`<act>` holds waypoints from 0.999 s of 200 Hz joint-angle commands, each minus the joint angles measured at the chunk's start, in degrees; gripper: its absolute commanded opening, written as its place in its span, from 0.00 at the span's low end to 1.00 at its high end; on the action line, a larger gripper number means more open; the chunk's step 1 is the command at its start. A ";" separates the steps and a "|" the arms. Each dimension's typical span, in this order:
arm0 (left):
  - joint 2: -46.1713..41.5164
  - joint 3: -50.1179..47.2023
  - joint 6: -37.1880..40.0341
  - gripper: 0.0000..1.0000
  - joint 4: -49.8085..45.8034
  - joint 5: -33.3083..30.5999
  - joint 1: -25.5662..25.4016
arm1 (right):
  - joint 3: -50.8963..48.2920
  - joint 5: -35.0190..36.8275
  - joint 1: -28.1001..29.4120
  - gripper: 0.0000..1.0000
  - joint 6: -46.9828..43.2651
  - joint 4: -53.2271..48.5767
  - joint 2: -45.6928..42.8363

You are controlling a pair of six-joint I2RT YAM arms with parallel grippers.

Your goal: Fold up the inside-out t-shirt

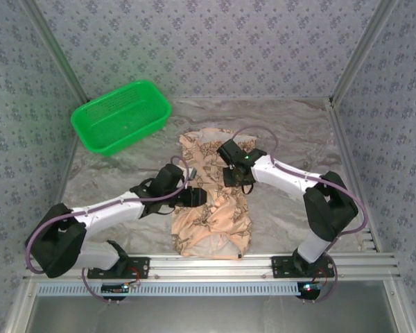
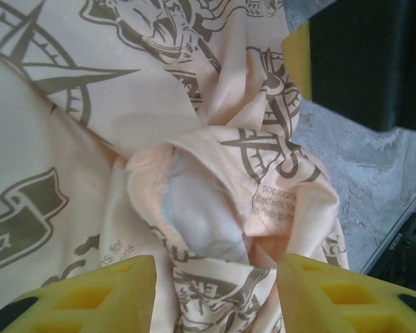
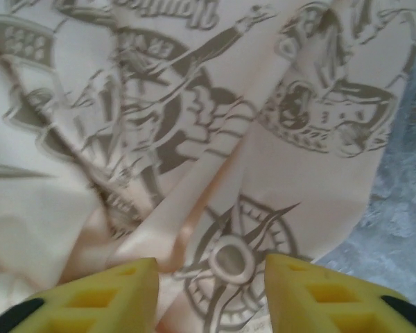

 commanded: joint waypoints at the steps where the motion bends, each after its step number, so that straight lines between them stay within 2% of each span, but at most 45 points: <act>1: 1.55 1.89 -0.57 0.50 -2.80 1.90 -0.44 | 1.36 -6.52 1.05 0.52 -0.62 -2.04 -3.40; 28: 5.49 3.81 -2.25 0.51 -3.43 2.72 -1.20 | -0.32 -5.60 1.12 0.53 0.78 -1.95 -5.14; 75: 12.46 10.84 -4.29 0.50 -11.12 -1.27 -2.82 | -2.37 -6.50 0.28 0.53 1.76 -0.19 -6.83; 84: 12.96 11.76 -3.81 0.46 -11.81 -1.24 -3.13 | -2.14 -6.69 0.58 0.53 1.53 -0.36 -6.50; 97: 13.07 11.91 -3.55 0.31 -12.19 -1.24 -3.40 | -1.88 -7.06 0.84 0.54 1.16 -0.45 -6.19; 138: 9.87 9.09 -3.00 0.08 -12.22 -0.85 -3.37 | 1.08 -12.21 1.31 0.55 -0.57 -2.68 -3.73; 157: 8.21 6.91 -3.18 0.05 -10.62 0.49 -3.37 | 5.06 -12.42 2.45 0.56 -0.35 -6.00 -1.36; 184: 6.57 4.94 -3.24 0.02 -8.65 1.89 -3.29 | 8.34 -6.44 6.08 0.58 6.09 -11.57 1.59; 200: 5.79 3.99 -3.51 0.01 -7.23 3.12 -3.10 | 7.90 -5.26 8.29 0.52 10.77 -11.70 2.04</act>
